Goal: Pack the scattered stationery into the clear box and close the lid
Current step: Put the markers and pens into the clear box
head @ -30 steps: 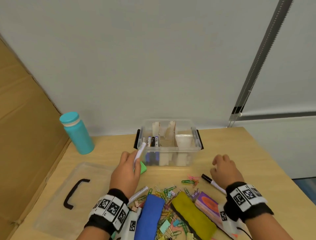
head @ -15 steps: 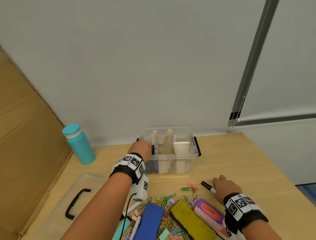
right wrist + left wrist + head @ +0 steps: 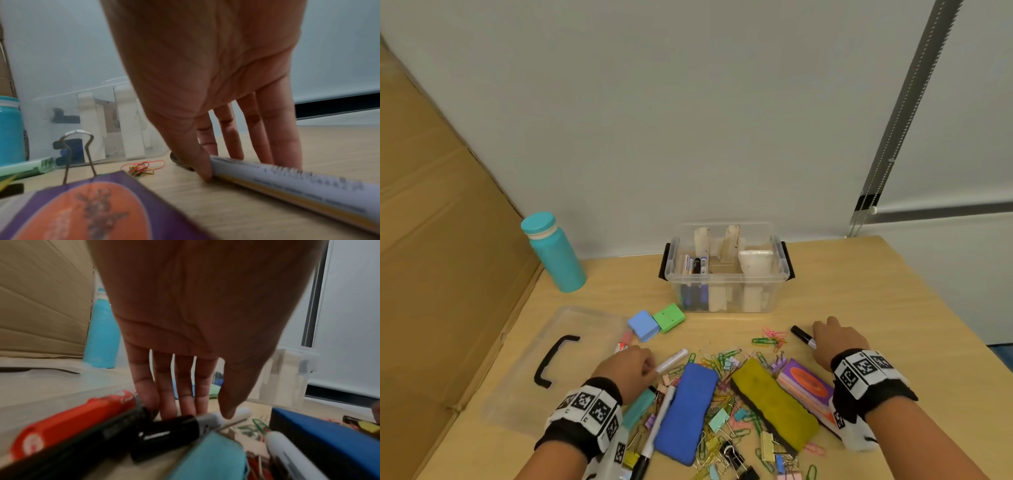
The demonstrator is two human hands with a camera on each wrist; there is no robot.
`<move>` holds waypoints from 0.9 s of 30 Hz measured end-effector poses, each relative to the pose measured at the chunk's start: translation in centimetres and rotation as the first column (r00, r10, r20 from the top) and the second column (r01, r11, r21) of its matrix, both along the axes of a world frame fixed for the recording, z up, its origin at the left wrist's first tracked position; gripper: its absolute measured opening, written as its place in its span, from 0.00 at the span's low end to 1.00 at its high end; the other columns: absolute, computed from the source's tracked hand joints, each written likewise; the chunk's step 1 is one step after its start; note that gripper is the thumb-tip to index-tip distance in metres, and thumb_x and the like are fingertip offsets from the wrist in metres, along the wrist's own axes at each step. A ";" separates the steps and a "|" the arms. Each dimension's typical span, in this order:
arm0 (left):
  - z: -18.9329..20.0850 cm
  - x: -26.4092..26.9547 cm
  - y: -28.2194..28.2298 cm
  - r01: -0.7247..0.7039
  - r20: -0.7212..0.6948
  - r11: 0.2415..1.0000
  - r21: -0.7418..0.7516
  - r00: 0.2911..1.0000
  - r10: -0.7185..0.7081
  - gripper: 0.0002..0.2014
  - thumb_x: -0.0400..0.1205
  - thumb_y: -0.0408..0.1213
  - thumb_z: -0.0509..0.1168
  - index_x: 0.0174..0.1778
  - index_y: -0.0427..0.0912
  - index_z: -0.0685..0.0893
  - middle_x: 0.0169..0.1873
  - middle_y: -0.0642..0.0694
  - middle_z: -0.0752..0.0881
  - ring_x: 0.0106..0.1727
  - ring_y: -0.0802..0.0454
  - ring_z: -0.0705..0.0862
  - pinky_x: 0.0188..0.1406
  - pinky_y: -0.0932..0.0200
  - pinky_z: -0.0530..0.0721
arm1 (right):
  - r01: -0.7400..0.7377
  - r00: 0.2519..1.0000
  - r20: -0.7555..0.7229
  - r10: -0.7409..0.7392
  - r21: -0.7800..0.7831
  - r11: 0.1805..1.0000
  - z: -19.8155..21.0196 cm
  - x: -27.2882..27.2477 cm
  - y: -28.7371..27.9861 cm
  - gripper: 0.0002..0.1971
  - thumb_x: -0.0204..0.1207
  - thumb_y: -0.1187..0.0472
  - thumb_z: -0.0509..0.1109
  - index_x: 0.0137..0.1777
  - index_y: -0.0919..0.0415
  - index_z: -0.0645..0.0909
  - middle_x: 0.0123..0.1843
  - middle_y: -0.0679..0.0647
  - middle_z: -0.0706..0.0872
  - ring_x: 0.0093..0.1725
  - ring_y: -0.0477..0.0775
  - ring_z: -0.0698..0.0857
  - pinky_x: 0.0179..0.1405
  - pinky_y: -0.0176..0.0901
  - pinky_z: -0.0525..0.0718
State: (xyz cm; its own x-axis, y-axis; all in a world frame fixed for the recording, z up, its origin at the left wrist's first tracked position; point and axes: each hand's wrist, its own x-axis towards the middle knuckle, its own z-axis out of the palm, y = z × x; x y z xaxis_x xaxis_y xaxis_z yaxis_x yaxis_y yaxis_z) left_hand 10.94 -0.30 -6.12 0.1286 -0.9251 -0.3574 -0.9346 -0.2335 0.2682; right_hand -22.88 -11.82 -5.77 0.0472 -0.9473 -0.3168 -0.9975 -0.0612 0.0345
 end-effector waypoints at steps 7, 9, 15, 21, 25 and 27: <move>-0.5 -0.6 -0.3 0.009 0.075 1.000 -0.013 0.997 -0.008 0.07 0.78 0.49 0.66 0.50 0.53 0.79 0.49 0.55 0.81 0.49 0.56 0.82 0.52 0.58 0.83 | 0.143 0.940 0.327 -0.099 -0.114 0.983 0.9 -0.8 -0.1 0.10 0.86 0.54 0.52 0.57 0.60 0.68 0.47 0.59 0.83 0.41 0.61 0.81 0.39 0.47 0.77; -0.3 -0.6 -0.6 0.000 0.075 1.000 0.009 0.997 -0.001 0.06 0.79 0.47 0.65 0.50 0.52 0.79 0.48 0.54 0.83 0.49 0.55 0.83 0.52 0.57 0.83 | 0.178 0.871 0.488 -0.052 -0.216 0.960 1.8 -0.6 0.2 0.12 0.86 0.52 0.51 0.61 0.58 0.69 0.38 0.55 0.81 0.35 0.59 0.80 0.32 0.46 0.75; 1.1 1.0 -0.1 -0.179 -0.184 0.967 -0.179 0.972 0.146 0.03 0.80 0.41 0.63 0.48 0.49 0.77 0.45 0.51 0.81 0.43 0.54 0.83 0.45 0.59 0.83 | 0.160 0.673 0.731 0.113 -0.292 0.943 6.6 0.9 0.9 0.17 0.85 0.52 0.55 0.72 0.50 0.73 0.37 0.52 0.80 0.35 0.51 0.80 0.29 0.43 0.73; 2.3 4.3 1.1 -0.355 -0.358 0.893 -0.276 0.900 0.247 0.07 0.82 0.46 0.62 0.47 0.47 0.77 0.45 0.50 0.80 0.42 0.49 0.84 0.35 0.57 0.78 | 0.001 0.635 0.727 0.261 -0.339 0.941 10.1 4.1 0.0 0.22 0.81 0.66 0.61 0.74 0.52 0.74 0.55 0.55 0.73 0.42 0.53 0.82 0.39 0.38 0.82; 2.1 5.4 1.9 -0.412 -0.449 0.871 -0.267 0.853 0.266 0.04 0.83 0.42 0.62 0.47 0.45 0.75 0.46 0.49 0.82 0.41 0.45 0.87 0.31 0.55 0.78 | 0.054 0.403 0.859 0.317 -0.368 0.928 11.2 7.0 -0.8 0.10 0.79 0.65 0.68 0.57 0.55 0.82 0.49 0.53 0.87 0.43 0.48 0.90 0.45 0.43 0.89; 1.9 5.4 2.1 -0.404 -0.439 0.871 -0.280 0.861 0.258 0.03 0.84 0.40 0.61 0.48 0.46 0.75 0.45 0.50 0.82 0.40 0.46 0.88 0.30 0.57 0.79 | 0.074 0.297 0.912 0.284 -0.319 0.945 11.4 8.7 -1.3 0.05 0.77 0.66 0.70 0.51 0.58 0.81 0.46 0.53 0.88 0.42 0.50 0.91 0.45 0.44 0.90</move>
State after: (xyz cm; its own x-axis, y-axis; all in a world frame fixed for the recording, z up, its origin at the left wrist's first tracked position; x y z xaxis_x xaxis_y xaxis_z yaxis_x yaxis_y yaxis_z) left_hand 16.34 1.76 -4.23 0.3732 -0.9221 -0.1025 -0.6268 -0.3320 0.7049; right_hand -14.15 -13.08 5.67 0.2457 -0.9331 0.2625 -0.3339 -0.3357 -0.8808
